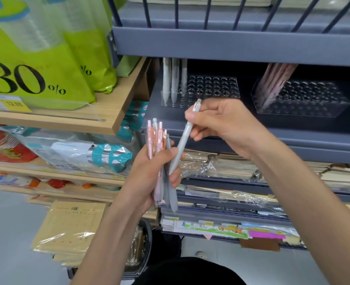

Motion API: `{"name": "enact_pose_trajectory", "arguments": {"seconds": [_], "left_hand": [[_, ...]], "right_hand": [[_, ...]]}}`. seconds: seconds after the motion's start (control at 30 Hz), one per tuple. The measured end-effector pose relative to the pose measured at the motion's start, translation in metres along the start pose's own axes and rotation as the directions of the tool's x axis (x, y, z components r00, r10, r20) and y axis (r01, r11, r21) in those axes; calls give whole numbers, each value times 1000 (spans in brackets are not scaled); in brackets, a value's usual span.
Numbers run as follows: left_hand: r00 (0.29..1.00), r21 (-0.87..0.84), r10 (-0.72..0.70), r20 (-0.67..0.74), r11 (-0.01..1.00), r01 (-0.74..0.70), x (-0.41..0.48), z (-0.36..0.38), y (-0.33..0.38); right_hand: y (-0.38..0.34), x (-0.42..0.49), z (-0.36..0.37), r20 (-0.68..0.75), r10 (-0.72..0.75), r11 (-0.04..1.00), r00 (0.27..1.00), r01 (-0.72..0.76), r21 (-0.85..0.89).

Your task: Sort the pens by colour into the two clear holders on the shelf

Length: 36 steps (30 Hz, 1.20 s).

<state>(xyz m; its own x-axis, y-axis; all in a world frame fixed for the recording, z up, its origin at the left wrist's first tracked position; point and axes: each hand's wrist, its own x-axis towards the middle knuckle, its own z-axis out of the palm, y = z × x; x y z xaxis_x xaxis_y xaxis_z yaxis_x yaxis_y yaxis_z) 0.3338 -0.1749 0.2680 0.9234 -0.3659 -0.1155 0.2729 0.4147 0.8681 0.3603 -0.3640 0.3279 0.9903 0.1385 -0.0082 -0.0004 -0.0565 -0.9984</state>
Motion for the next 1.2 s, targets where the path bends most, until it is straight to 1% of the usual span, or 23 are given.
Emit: {"name": "enact_pose_trajectory", "arguments": {"seconds": [0.07, 0.13, 0.17, 0.23, 0.27, 0.3, 0.33, 0.4, 0.5, 0.57, 0.63, 0.7, 0.77, 0.87, 0.9, 1.13, 1.2], "left_hand": [[1000, -7, 2, -20, 1000, -2, 0, -1, -1], [1000, -18, 7, -28, 1000, -8, -1, -4, 0], [999, -25, 7, -32, 1000, -8, -1, -5, 0], [999, -37, 0, -38, 999, -1, -2, -9, 1], [999, -49, -4, -34, 999, 2, -3, -10, 2], [1000, -62, -8, -28, 998, 7, -4, -12, 2], [1000, -73, -12, -21, 997, 10, -4, -13, 2], [1000, -75, -14, -14, 997, 13, -6, -16, 2], [1000, -77, -3, -20, 997, 2, -7, -20, 3], [999, -70, 5, -33, 998, -8, -8, -22, 4], [999, -57, 4, -53, 998, -7, -9, -23, 4], [998, -46, -2, -63, 999, 0, -10, -24, 3], [997, -30, -24, -69, 999, 22, -12, -24, 2], [994, -58, -48, -96, 997, 43, -14, -24, 3], [994, -63, -47, -101, 997, 41, -15, -24, 3], [996, -36, -23, -89, 999, 20, -20, -30, 5], [996, -55, -16, -83, 998, 11, -21, -30, 6]], "right_hand": [[-7, 1, 0, -37, -33, 999, 999, 33, 1], [-17, 6, -3, -166, -122, 991, 979, 130, 40], [-21, 8, -7, -268, -172, 980, 948, 192, 51], [-28, 14, -13, -472, -267, 946, 840, 321, 36], [-29, 16, -15, -545, -296, 930, 785, 366, 23], [-28, 18, -16, -589, -319, 915, 743, 403, 12], [-26, 20, -16, -608, -338, 907, 719, 420, -8], [-21, 26, -14, -593, -363, 916, 718, 393, -85], [-18, 39, -12, -593, -378, 926, 711, 297, -234], [-19, 50, -10, -579, -390, 913, 716, 218, -346], [-22, 62, -8, -534, -394, 878, 748, 136, -458], [-27, 71, -6, -502, -353, 861, 789, 65, -504], [-32, 77, -2, -468, -328, 839, 821, 26, -543], [-35, 82, 3, -392, -374, 729, 841, 4, -685], [-35, 83, 5, -387, -389, 712, 836, 6, -702], [-30, 92, 7, -430, -349, 749, 833, -28, -662], [-29, 94, 6, -426, -349, 739, 835, -35, -673]]}}
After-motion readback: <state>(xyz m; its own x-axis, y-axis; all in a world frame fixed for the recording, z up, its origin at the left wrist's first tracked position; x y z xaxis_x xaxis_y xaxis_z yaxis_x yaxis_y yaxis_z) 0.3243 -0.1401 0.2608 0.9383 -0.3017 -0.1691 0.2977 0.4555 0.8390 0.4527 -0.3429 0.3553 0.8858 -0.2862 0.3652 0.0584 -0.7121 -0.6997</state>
